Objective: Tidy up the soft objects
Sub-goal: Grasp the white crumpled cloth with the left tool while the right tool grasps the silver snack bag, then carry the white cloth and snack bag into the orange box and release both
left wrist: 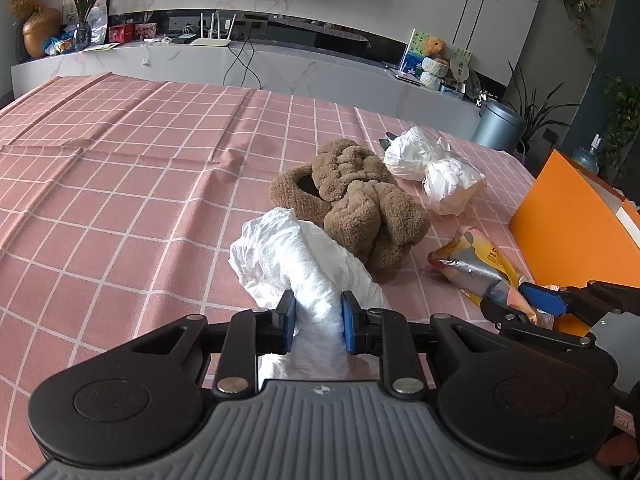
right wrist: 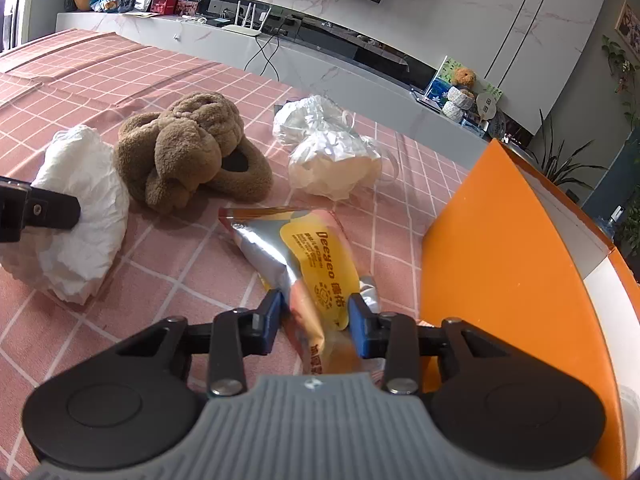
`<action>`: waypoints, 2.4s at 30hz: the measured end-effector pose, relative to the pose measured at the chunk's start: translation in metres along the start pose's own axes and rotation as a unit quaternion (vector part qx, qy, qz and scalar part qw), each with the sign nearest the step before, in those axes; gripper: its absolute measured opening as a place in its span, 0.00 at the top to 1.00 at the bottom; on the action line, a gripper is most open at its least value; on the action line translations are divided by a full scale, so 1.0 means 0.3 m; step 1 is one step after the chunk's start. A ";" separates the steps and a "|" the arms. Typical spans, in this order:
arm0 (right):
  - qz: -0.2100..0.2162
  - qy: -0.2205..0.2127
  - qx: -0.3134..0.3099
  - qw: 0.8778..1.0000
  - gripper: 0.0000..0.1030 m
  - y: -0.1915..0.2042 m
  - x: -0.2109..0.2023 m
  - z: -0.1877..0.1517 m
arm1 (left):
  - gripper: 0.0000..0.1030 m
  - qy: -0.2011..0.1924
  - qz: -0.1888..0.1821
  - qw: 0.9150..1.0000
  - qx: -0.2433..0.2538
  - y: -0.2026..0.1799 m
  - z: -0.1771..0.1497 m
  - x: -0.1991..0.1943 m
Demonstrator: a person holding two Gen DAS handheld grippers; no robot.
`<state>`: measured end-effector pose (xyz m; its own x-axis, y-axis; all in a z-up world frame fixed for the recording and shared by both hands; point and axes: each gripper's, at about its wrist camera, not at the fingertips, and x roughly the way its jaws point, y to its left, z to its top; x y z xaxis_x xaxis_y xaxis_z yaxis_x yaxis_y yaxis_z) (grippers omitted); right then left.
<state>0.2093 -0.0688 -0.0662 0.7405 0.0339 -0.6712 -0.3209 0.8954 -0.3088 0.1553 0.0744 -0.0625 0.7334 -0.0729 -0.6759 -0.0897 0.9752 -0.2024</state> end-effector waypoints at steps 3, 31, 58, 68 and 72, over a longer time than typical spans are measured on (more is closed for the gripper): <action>0.001 -0.002 0.001 1.000 0.75 0.001 -0.004 0.001 | 0.75 -0.002 0.000 1.000 -0.001 0.004 -0.002 -0.005; 0.068 -0.105 0.057 0.991 0.83 -0.092 -0.383 0.006 | 0.75 -0.087 -0.022 0.995 0.039 -0.098 0.032 -0.262; 0.031 -0.144 0.114 0.982 0.83 -0.541 -0.653 -0.070 | 0.75 -0.113 -0.164 0.964 0.174 -0.571 0.142 -0.288; 0.001 -0.089 0.145 0.985 0.83 -0.770 -0.556 -0.085 | 0.75 -0.078 -0.203 0.949 0.229 -0.777 0.183 -0.149; -0.002 -0.061 0.156 0.986 0.83 -0.831 -0.483 -0.086 | 0.75 -0.065 -0.202 0.944 0.252 -0.836 0.187 -0.084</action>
<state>0.1668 -0.3084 0.0905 0.8128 0.0652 -0.5789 -0.1335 0.9881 -0.0762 0.1972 -0.1567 0.0450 0.7183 -0.4663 -0.5163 0.5233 0.8512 -0.0407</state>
